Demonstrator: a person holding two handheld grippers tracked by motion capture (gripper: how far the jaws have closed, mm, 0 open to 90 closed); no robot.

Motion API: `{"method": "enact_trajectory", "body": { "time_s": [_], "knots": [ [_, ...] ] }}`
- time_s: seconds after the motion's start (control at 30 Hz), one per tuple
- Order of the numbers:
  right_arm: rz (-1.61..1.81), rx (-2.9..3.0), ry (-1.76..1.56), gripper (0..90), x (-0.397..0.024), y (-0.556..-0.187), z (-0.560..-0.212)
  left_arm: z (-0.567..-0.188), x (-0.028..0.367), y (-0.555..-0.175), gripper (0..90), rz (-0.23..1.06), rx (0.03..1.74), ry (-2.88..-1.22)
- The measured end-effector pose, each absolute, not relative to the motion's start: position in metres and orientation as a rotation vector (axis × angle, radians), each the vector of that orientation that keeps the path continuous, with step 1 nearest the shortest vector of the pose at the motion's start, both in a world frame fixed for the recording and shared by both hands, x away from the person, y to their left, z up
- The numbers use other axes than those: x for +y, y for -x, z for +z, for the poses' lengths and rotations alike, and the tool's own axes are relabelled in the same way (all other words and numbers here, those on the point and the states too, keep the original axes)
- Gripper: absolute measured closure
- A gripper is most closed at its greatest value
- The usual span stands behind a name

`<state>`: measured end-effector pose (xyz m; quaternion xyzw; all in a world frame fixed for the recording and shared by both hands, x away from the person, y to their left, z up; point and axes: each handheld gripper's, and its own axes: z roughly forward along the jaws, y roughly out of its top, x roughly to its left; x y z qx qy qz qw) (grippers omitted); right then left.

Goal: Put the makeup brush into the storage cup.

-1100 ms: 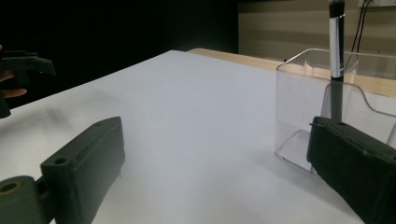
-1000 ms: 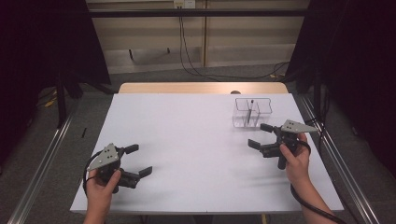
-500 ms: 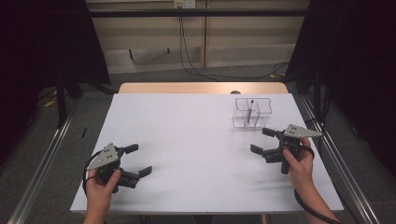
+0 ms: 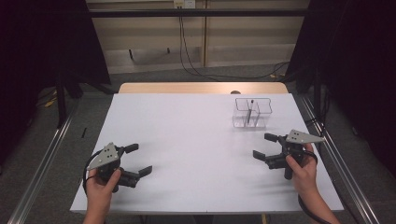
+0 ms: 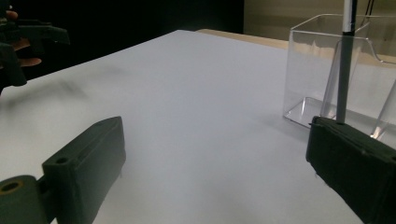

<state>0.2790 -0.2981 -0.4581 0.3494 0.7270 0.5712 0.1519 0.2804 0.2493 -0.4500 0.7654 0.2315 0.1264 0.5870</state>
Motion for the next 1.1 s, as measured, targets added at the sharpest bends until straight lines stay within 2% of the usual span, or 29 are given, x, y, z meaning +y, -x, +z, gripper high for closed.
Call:
{"method": "enact_trajectory", "body": {
  "time_s": [1.1],
  "knots": [
    [1.608, 2.116, -0.975, 4.5, -0.308, -0.253, -0.460, -0.450, 0.250, -0.281, 1.4, 0.298, 0.538, -1.788]
  ]
}}
